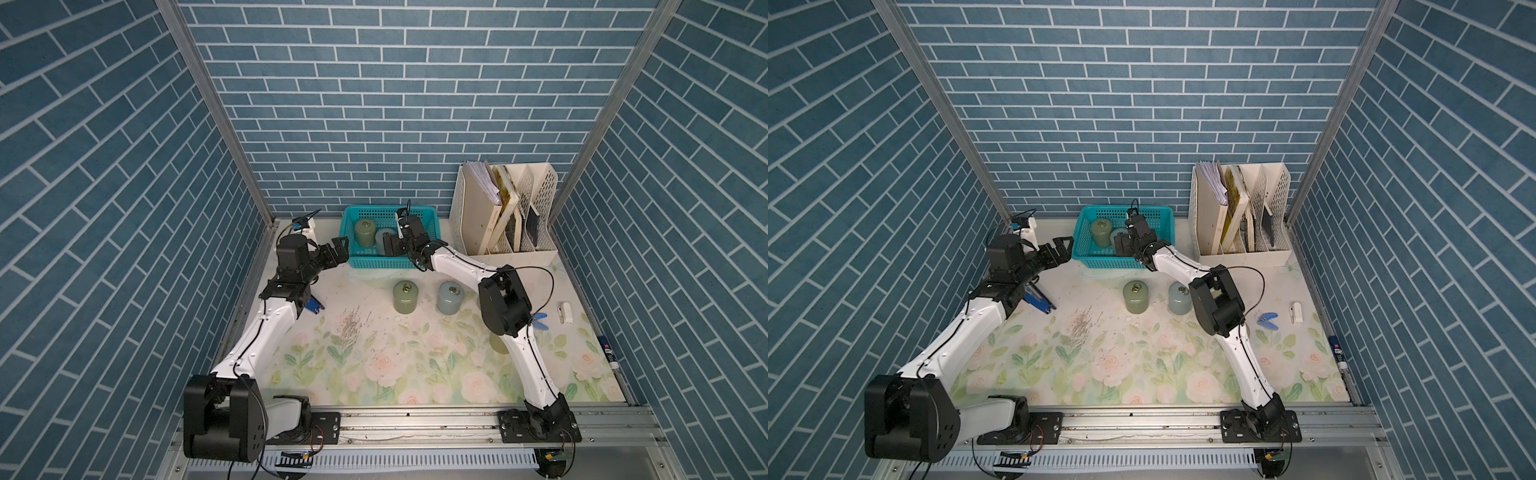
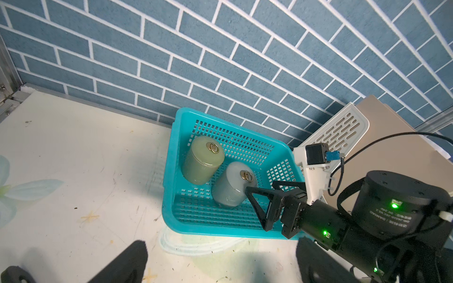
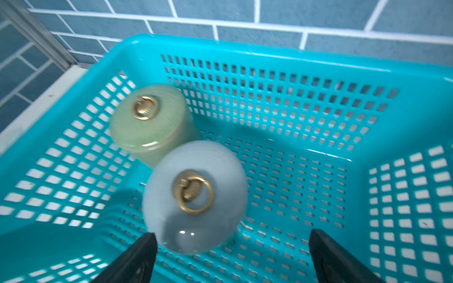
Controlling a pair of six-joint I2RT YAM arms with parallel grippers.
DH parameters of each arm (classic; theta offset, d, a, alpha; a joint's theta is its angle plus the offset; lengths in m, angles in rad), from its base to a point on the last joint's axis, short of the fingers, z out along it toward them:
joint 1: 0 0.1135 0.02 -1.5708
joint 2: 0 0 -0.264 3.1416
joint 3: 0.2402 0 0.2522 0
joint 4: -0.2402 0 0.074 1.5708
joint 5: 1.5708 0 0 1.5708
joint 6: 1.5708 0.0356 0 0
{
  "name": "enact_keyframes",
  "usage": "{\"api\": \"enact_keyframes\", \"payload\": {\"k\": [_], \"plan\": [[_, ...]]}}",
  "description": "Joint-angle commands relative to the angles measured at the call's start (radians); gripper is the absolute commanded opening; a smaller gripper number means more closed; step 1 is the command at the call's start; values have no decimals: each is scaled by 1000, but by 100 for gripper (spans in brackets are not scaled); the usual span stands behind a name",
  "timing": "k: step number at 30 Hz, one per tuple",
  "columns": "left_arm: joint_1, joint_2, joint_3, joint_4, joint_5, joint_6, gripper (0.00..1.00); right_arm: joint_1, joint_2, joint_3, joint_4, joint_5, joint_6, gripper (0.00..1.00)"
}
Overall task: Take the tea canister out of the basket
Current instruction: Adjust the tea canister in the basket, then pick up the tea canister from the basket.
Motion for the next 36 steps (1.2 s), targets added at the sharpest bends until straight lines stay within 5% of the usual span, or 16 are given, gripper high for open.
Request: {"api": "enact_keyframes", "payload": {"k": [1,12,31,36], "plan": [[2,-2,18,-1,17,4,100,13,22,86,24,-37,-50,100],[2,-22,17,-25,18,12,100,17,289,484,-130,2,-70,100],[2,-20,1,-21,14,21,100,-1,325,471,-218,-54,-79,99],[2,-16,5,-23,14,21,100,-4,323,469,-206,-61,-81,92]]}}
